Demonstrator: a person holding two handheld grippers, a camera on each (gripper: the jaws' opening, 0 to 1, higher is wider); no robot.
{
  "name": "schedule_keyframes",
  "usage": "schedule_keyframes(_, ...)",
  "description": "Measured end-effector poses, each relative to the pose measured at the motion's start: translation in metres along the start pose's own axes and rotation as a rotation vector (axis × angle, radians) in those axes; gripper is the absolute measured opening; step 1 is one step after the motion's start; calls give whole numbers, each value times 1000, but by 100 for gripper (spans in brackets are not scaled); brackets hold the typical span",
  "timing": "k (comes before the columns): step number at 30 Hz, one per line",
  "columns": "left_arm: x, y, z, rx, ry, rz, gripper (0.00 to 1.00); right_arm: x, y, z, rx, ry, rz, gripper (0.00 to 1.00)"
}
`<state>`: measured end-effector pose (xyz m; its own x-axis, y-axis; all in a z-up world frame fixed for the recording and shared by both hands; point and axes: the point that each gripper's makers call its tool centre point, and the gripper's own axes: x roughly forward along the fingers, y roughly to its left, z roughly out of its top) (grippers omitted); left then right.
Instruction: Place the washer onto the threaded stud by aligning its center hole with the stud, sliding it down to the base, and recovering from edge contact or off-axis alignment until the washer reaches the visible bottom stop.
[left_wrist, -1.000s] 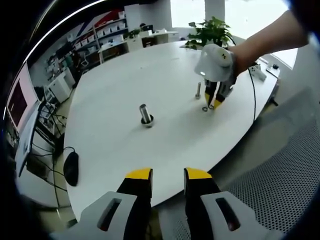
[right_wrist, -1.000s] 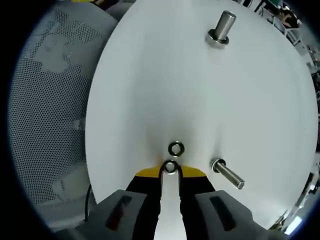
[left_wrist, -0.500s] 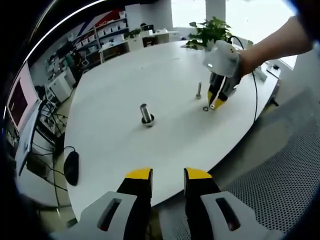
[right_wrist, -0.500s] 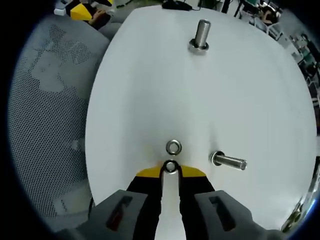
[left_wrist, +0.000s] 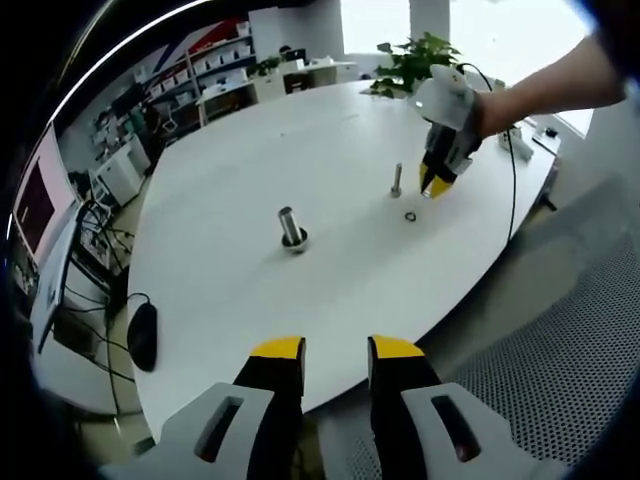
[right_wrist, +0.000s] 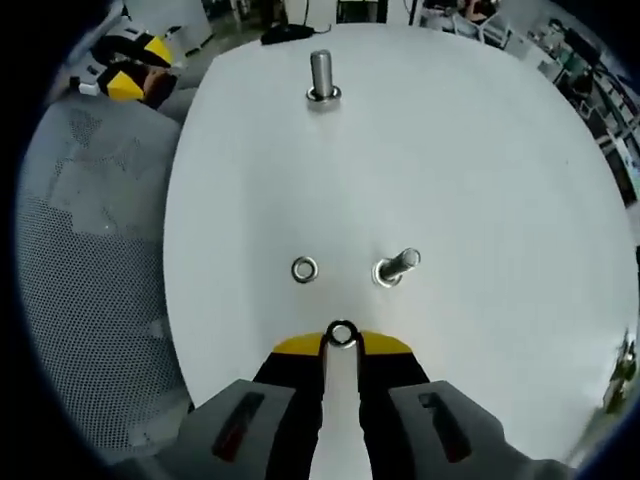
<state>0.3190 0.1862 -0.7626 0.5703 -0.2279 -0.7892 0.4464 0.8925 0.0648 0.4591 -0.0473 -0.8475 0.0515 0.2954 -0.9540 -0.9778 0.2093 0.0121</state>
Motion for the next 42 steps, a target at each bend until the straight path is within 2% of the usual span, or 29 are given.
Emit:
schedule_keyframes(7,0,1,0,1,0,0,23,-12,-8,13,-12,-33,-22,13)
schedule_keyframes(11,0,1,0,-1,-1,1,23,-21,-14,25,38,-90,-29,13)
schedule_keyframes(17,0,1,0,-1,-3,1,23,-26,-16,28,35,-98,-38,13)
schedule_keyframes(26,-1,0,1,0,-7,2,23,-39,-20,37,45,-154,-64,13)
schedule_keyframes(34,-1,0,1,0,-6,1,23,-38,-24,50,35,-169,-73,13)
schedule_keyframes(42,0,1,0,-1,-4,1,23,-34,-25,54,9,-145,-69,13)
